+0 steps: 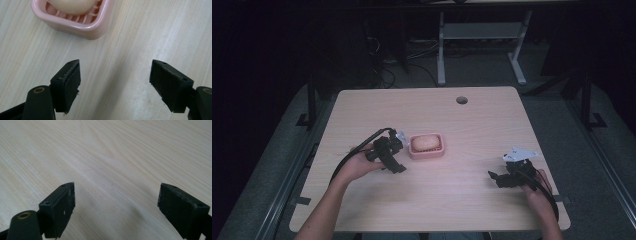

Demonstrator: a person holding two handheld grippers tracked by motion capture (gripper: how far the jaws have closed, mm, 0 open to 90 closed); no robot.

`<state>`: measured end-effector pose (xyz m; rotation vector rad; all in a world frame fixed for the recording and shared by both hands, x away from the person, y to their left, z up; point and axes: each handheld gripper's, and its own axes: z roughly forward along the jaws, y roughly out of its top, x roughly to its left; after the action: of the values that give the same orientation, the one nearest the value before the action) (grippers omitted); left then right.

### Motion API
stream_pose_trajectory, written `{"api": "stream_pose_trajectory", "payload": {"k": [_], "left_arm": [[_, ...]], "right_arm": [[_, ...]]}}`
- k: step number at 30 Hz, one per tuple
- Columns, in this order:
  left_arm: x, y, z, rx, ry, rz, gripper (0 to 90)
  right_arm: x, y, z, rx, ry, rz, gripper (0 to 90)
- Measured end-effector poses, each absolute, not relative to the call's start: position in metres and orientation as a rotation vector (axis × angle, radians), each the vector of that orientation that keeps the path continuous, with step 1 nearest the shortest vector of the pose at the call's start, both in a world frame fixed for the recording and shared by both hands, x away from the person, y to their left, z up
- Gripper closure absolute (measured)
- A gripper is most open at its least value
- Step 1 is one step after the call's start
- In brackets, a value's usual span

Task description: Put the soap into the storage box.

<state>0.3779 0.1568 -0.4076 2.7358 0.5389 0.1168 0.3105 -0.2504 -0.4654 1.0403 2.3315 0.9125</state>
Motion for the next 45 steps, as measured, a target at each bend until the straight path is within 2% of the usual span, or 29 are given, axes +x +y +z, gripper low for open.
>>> {"api": "stream_pose_trajectory", "payload": {"k": [45], "left_arm": [[0.332, 0.203, -0.431, 2.651, 0.639, 0.122, 24.7]], "right_arm": [[0.309, -0.249, -0.466, 1.034, 2.341, 0.874, 13.9]]}}
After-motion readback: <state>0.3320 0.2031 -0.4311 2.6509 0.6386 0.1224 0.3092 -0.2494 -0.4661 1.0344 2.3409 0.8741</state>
